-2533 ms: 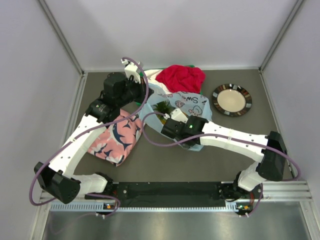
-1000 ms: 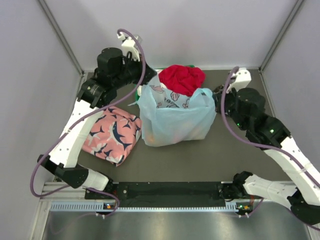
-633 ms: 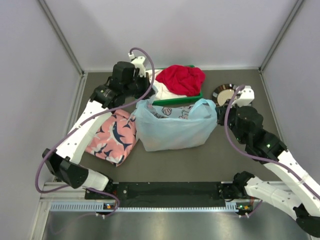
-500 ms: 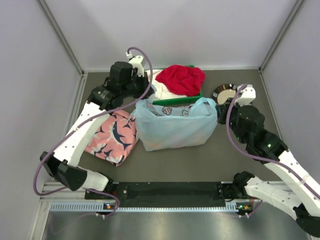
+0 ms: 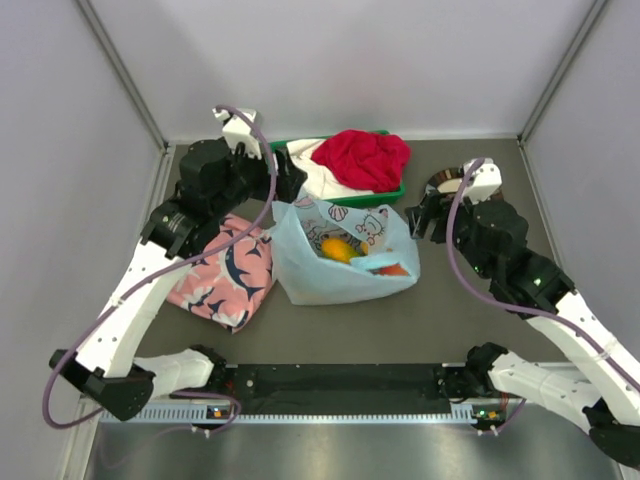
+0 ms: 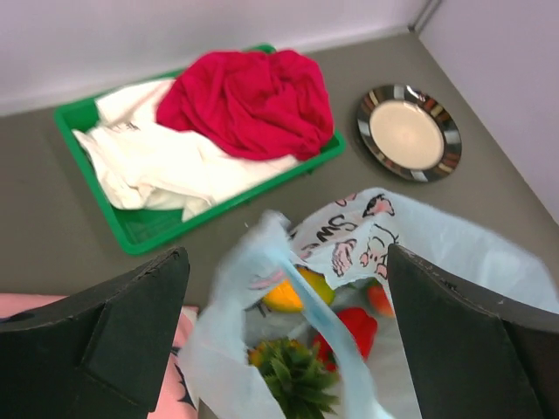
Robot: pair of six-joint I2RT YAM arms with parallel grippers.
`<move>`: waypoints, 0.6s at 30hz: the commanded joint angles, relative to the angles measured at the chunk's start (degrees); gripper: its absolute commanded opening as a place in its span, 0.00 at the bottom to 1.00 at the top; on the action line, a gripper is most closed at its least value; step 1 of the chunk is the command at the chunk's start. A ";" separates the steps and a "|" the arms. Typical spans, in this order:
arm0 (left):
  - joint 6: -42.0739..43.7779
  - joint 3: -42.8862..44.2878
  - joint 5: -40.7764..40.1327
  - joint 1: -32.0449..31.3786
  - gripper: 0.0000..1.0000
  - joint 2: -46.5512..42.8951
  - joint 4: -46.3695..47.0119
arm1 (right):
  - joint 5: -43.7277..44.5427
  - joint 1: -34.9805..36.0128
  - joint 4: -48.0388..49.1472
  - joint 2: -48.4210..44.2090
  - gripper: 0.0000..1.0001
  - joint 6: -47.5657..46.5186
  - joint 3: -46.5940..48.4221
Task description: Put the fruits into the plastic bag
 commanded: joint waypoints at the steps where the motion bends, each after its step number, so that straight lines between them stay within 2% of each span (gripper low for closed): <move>1: 2.13 -1.36 -5.11 -0.19 0.99 -3.71 7.16 | -4.07 -0.62 1.50 0.70 0.81 -2.50 5.64; 5: 2.75 -0.32 -8.35 0.08 0.99 -3.01 7.35 | -4.60 -2.27 0.62 2.89 0.86 -4.35 8.81; 8: 1.52 1.35 -6.80 4.19 0.99 -0.64 6.29 | -9.86 -6.40 0.09 5.53 0.86 -3.91 11.09; 9: 0.65 1.53 -4.87 8.56 0.99 -0.11 6.55 | -13.53 -9.98 0.09 6.49 0.86 -3.56 11.53; 10: -1.45 1.01 0.37 11.13 0.99 0.33 7.07 | -15.31 -12.20 0.09 6.85 0.86 -3.21 11.54; 12: -2.96 0.13 2.61 17.44 0.99 0.33 8.13 | -20.56 -18.15 0.53 7.20 0.86 -1.98 11.10; 18: -4.89 -4.61 7.71 29.49 0.99 -2.04 8.75 | -27.00 -28.64 -0.08 5.72 0.87 -0.75 8.56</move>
